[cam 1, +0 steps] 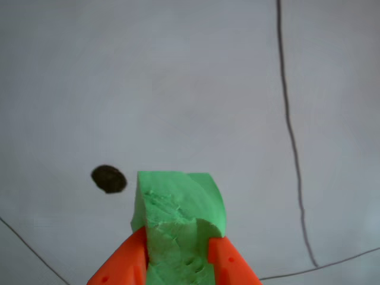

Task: Grasp the colored block, Place it on the black dot, and then return the arm to the default position.

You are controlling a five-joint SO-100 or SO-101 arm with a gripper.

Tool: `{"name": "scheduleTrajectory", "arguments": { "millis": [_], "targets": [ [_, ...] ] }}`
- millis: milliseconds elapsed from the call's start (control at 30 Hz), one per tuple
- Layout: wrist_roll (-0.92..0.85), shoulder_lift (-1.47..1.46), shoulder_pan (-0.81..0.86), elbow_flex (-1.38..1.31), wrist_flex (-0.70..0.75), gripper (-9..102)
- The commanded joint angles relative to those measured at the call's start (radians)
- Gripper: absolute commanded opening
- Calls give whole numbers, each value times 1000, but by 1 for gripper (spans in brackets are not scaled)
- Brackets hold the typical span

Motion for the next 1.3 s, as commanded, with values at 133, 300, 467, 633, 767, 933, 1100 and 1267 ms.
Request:
{"name": "scheduleTrajectory", "arguments": {
  "millis": [133, 300, 467, 633, 767, 933, 1100, 1267],
  "targets": [
    [52, -146, 15, -242, -46, 0],
    [81, -201, 11, -370, -11, 0],
    [115, -250, -6, -448, -5, 0],
    [164, -304, -26, -503, -2, 0],
    [187, -354, -35, -569, 21, 0],
    [216, -419, -28, -641, 35, 0],
    [233, -480, -18, -693, 26, 0],
    [232, -515, -21, -696, 6, 0]
  ]
}}
